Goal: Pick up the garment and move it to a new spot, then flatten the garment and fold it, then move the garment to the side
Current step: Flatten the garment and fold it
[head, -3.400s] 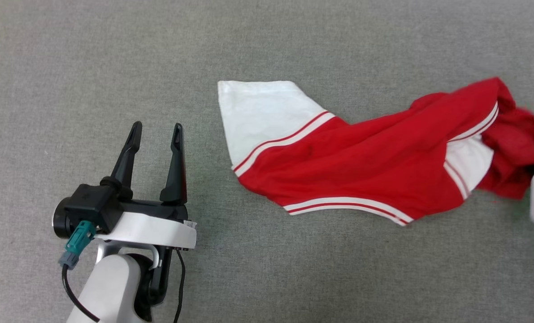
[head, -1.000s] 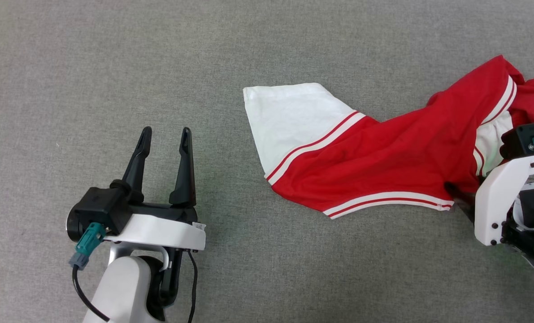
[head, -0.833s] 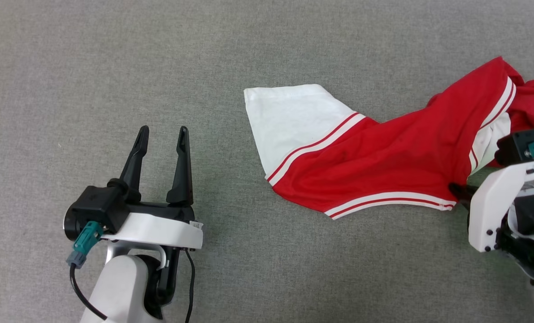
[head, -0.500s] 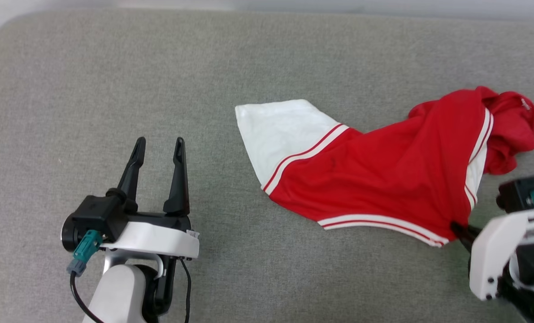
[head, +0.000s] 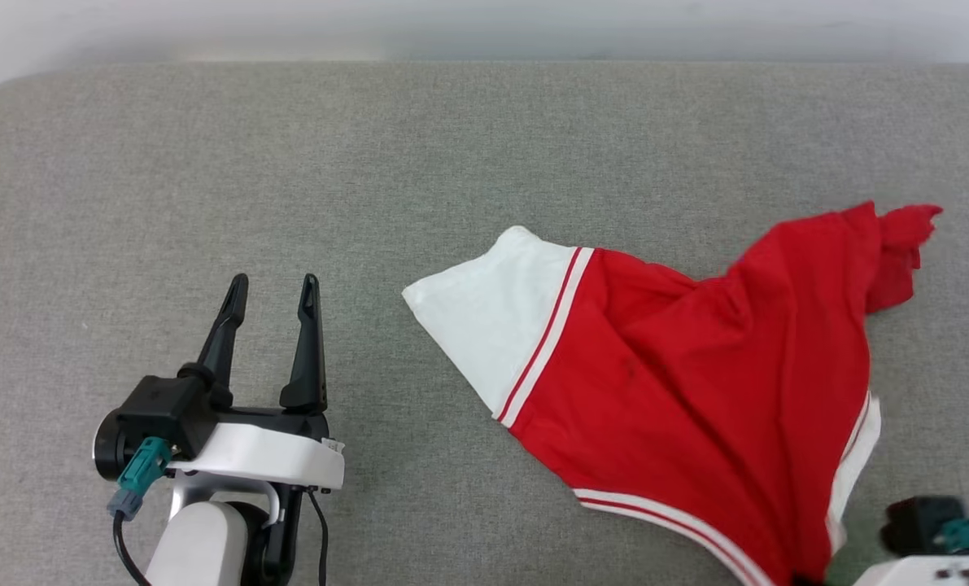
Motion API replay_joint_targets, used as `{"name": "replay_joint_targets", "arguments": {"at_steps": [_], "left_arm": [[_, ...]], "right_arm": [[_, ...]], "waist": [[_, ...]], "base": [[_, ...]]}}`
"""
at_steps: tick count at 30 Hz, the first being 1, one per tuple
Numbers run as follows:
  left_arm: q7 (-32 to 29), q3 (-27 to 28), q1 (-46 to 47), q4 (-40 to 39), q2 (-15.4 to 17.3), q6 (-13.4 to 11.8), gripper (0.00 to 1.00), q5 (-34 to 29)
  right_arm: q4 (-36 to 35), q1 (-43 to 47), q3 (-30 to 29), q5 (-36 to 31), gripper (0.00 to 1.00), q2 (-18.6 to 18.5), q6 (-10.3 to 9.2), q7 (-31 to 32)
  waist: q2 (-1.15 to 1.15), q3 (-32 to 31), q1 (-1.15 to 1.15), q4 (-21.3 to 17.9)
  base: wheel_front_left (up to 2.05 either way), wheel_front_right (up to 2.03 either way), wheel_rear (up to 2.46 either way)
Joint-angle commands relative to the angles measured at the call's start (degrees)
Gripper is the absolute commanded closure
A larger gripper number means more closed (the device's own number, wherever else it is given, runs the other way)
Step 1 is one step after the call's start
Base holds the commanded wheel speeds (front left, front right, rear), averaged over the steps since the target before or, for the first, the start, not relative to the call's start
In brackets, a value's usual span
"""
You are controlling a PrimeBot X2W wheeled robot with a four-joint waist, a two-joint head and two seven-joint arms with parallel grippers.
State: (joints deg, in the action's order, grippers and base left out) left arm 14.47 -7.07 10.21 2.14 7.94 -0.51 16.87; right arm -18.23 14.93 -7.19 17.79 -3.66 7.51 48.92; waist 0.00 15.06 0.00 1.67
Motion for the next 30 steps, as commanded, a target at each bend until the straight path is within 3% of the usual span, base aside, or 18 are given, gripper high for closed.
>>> {"name": "replay_joint_targets", "arguments": {"at_steps": [1, 6, 7, 8, 22, 30], "left_arm": [[-0.15, -0.1, -0.4, -0.31, 0.11, -0.34, 0.0, -0.09], [-0.74, -0.52, -0.3, -0.53, 0.29, -0.4, 0.0, 0.09], [-0.83, -0.64, -0.31, -0.53, 0.32, -0.38, 0.0, 0.13], [-0.96, -0.69, -0.4, -0.54, 0.38, -0.41, 0.0, 0.16], [-1.72, -0.67, -2.55, 0.08, 0.94, -1.37, 0.0, 0.96], [-2.75, -0.41, -3.45, -0.2, 1.81, -2.2, 0.0, 0.98]], "right_arm": [[1.07, 0.64, 0.81, 0.96, 1.0, 0.51, -0.04, -0.26], [7.36, -0.96, 3.53, 4.01, 1.0, 0.85, -0.04, -4.15], [8.31, -1.86, 3.82, 4.19, 0.83, 0.87, -0.04, -5.87], [9.12, -2.46, 3.94, 4.54, 0.0, 0.89, -0.04, -7.46], [7.83, -7.84, -1.63, 0.15, 0.0, 0.76, -0.04, -36.15], [8.15, -9.95, -4.62, -2.07, 0.0, 0.77, -0.04, -42.5]], "waist": [[0.0, -0.05, 0.0, -0.12], [0.0, -0.29, 0.0, -0.43], [0.0, -0.38, 0.0, -0.44], [0.0, -0.5, 0.0, -0.46], [0.0, -4.54, 0.0, -1.63], [0.0, -6.38, 0.0, -1.79]], "base": [[0.0, 0.0, 0.0], [0.0, 0.0, 0.0], [0.0, 0.0, 0.0], [0.0, 0.0, 0.0], [0.0, 0.0, 0.0], [0.0, 0.0, 0.0]]}}
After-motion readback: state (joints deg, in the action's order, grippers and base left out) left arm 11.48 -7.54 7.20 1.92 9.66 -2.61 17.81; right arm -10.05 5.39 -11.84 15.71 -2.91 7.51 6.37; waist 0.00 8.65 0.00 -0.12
